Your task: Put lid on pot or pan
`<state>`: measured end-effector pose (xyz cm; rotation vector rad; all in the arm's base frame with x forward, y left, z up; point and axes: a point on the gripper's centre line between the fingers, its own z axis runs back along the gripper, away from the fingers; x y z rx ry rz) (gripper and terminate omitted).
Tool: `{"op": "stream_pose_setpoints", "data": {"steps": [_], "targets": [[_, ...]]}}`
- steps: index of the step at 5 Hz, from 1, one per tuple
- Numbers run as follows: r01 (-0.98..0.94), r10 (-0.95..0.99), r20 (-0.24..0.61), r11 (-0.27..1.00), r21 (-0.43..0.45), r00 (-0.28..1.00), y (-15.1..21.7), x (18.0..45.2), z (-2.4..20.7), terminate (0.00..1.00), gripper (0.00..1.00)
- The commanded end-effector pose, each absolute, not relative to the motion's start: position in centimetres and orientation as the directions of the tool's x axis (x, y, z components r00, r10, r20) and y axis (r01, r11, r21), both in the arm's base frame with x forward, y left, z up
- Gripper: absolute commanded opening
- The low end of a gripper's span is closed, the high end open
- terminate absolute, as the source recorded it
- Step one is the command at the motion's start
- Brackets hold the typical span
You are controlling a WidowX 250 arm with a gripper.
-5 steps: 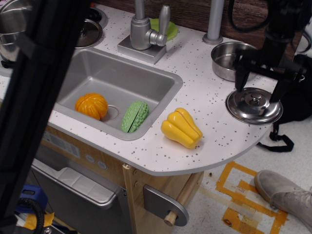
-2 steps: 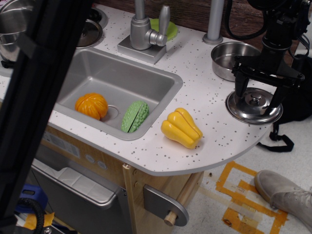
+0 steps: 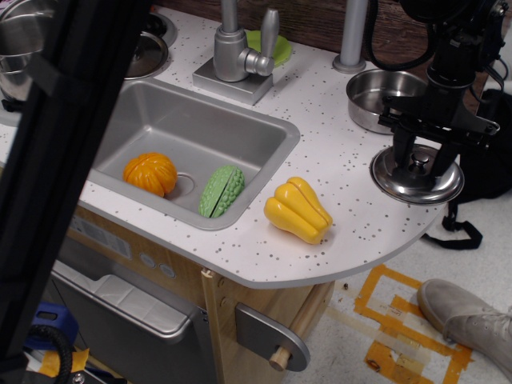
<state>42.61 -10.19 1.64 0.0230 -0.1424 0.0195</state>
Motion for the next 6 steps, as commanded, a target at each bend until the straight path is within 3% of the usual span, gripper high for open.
{"op": "stream_pose_setpoints", "data": {"steps": [1,2,3,4,6], "targets": [[-0.038,0.035,0.189,0.999,0.010,0.981,-9.6,43.5,3.4,0.00,0.00],[-0.043,0.039,0.179,0.999,0.021,0.983,-9.6,43.1,4.2,0.00,0.00],[-0.051,0.042,0.147,0.997,0.064,0.988,-9.6,42.5,6.4,0.00,0.00],[-0.037,0.021,0.137,0.992,0.120,0.990,-9.0,42.7,8.3,0.00,0.00],[0.010,-0.029,0.125,0.989,0.149,0.992,-7.3,43.8,11.0,0.00,0.00]]}}
